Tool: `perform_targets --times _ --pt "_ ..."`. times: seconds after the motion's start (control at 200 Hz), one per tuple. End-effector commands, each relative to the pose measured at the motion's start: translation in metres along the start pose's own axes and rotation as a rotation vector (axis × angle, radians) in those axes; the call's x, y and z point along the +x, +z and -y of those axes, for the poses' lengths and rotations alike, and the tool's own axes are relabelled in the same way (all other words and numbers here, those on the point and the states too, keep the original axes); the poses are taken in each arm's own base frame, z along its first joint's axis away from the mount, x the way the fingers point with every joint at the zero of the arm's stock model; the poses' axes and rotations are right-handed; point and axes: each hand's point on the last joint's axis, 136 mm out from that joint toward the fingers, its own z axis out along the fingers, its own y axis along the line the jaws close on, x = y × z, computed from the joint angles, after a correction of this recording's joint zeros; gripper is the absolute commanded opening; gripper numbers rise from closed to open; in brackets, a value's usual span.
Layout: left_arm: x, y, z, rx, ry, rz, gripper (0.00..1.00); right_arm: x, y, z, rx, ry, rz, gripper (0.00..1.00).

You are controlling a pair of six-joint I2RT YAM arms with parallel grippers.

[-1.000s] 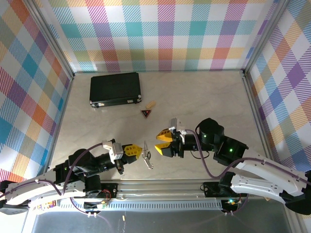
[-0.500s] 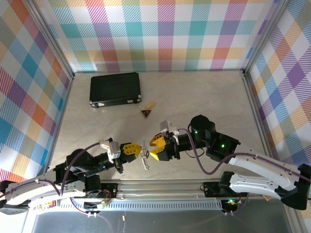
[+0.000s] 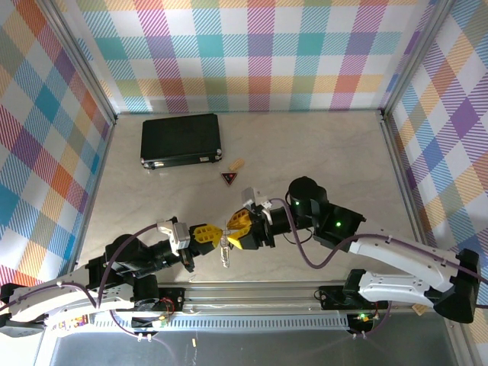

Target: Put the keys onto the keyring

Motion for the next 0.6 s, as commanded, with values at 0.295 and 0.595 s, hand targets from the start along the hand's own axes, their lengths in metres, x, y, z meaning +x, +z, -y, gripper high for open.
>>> perform_targets --times 0.295,0.595 --pt "-0.011 -0.005 -0.007 -0.037 -0.01 0.037 0.0 -0.017 -0.003 -0.006 -0.017 -0.081 0.056 0.0" --pt "0.006 -0.016 -0.025 -0.143 0.024 -0.183 0.35 0.009 -0.021 0.002 0.172 -0.361 -0.195 0.0"
